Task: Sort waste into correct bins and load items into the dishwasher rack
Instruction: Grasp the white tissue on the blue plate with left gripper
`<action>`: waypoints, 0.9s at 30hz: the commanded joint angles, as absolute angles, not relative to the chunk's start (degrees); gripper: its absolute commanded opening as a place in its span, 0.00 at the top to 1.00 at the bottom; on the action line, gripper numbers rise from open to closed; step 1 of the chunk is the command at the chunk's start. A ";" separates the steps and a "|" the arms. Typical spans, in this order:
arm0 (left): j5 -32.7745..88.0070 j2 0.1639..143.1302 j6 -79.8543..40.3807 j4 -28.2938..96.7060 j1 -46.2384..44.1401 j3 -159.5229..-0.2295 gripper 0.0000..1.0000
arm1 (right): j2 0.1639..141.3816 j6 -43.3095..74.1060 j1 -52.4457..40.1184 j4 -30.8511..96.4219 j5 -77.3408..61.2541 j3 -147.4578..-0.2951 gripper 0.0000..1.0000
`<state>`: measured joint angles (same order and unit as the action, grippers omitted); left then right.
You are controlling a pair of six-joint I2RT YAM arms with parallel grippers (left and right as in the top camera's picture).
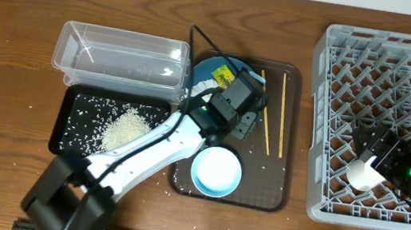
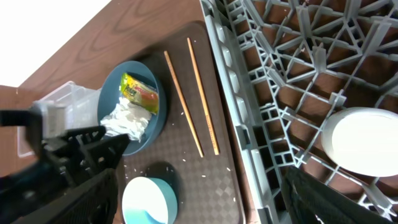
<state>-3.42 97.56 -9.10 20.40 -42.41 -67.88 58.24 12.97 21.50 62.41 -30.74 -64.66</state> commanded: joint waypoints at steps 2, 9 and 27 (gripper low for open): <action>-6.79 102.48 -2.92 17.08 -41.58 -67.88 0.30 | 58.15 13.02 21.02 62.63 -30.02 -64.27 0.17; -8.43 109.89 -3.27 9.93 -39.07 -67.88 0.30 | 58.15 13.04 21.02 62.63 -30.04 -62.26 0.18; 1.04 108.68 -13.43 14.06 -37.23 -69.43 0.93 | 58.13 13.02 21.02 62.37 -30.02 -57.84 0.18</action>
<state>-1.69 112.46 -11.14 12.34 -37.50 -67.90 58.24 12.97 21.50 62.37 -29.95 -58.22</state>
